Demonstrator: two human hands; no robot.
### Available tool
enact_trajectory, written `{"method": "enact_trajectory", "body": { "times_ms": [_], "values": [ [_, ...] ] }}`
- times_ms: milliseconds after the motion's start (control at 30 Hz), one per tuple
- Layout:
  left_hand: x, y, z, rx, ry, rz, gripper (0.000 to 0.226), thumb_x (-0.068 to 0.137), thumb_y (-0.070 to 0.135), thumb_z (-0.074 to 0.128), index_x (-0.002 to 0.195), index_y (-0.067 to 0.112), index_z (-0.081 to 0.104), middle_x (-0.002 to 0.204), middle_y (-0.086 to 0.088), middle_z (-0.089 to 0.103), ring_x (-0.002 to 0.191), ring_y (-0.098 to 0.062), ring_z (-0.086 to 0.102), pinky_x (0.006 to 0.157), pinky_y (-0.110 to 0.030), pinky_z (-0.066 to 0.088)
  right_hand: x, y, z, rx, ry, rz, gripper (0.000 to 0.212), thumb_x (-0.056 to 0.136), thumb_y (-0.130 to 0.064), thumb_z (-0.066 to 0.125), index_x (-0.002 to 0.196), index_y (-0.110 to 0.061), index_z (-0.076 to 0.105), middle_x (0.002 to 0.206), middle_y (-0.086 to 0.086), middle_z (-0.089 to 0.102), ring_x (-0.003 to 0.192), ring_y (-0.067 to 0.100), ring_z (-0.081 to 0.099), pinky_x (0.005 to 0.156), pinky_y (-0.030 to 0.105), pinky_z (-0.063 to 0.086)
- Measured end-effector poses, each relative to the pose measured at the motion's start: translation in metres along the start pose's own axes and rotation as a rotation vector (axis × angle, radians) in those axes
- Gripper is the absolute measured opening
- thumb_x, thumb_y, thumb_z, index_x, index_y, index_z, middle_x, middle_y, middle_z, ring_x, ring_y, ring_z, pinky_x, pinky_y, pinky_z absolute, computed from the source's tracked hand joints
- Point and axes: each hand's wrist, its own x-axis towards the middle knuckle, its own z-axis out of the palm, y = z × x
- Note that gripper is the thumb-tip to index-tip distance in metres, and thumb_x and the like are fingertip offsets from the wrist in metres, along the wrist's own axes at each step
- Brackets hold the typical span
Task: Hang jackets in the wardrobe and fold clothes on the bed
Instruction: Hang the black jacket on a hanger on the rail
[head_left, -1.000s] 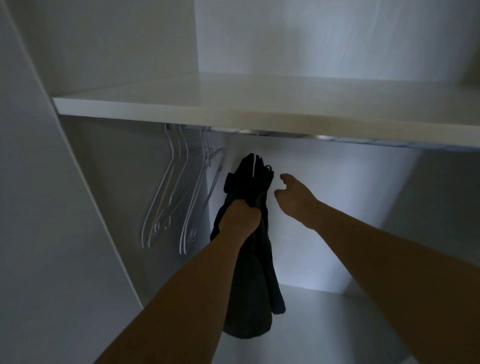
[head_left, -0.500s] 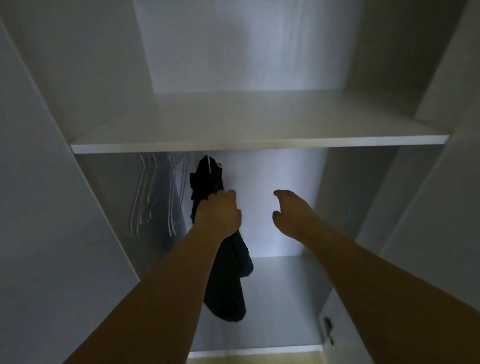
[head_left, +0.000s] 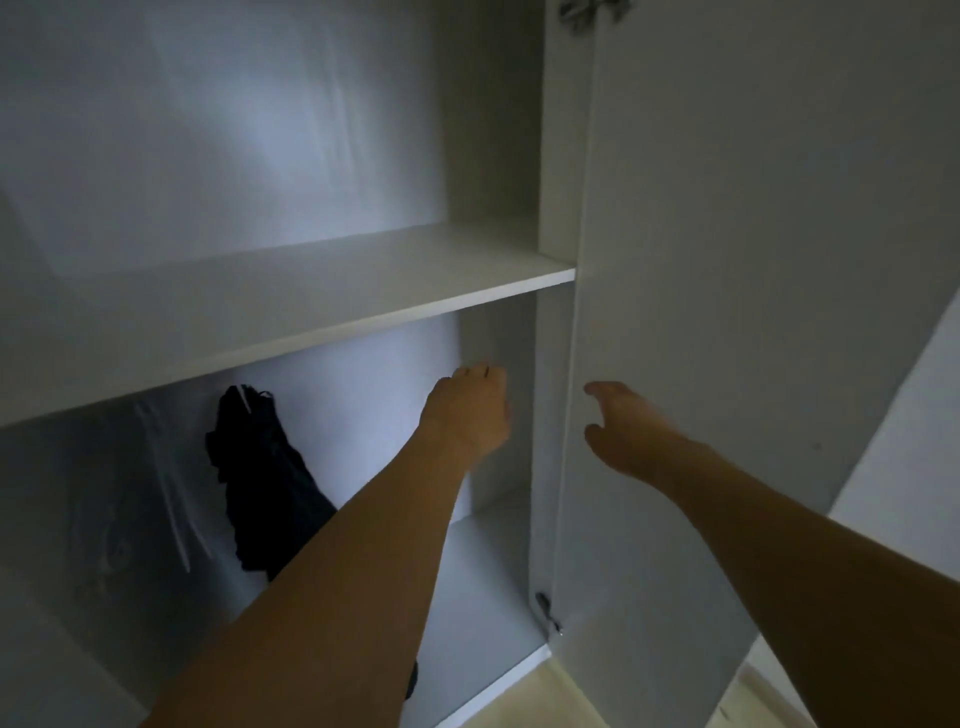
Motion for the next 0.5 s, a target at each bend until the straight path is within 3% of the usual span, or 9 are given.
{"method": "enact_trajectory", "body": {
  "times_ms": [267,500],
  "values": [
    [-0.013,0.170,-0.024,-0.047,0.003,0.301,0.034,0.098,0.026,0.043,0.125,0.004,0.046,0.128,-0.016,0.052,0.115,-0.035,0.049,0.091,-0.039,0.040,-0.153,0.121,-0.073,-0.022,0.218,0.254,0.059,0.092,-0.015,0.050,0.148,-0.014,0.033,0.154,0.005,0.034,0.139,0.024,0.036,0.112,0.033,0.030],
    [-0.107,0.396,-0.043,-0.152,-0.024,0.638,0.032,0.099,0.028,0.040,0.124,0.009,0.047,0.127,-0.009,0.053,0.113,-0.029,0.049,0.092,-0.038,0.040,-0.366,0.243,-0.119,-0.049,0.370,0.536,0.056,0.093,-0.014,0.048,0.148,-0.012,0.034,0.153,0.005,0.036,0.138,0.023,0.037,0.112,0.033,0.030]
  ]
}}
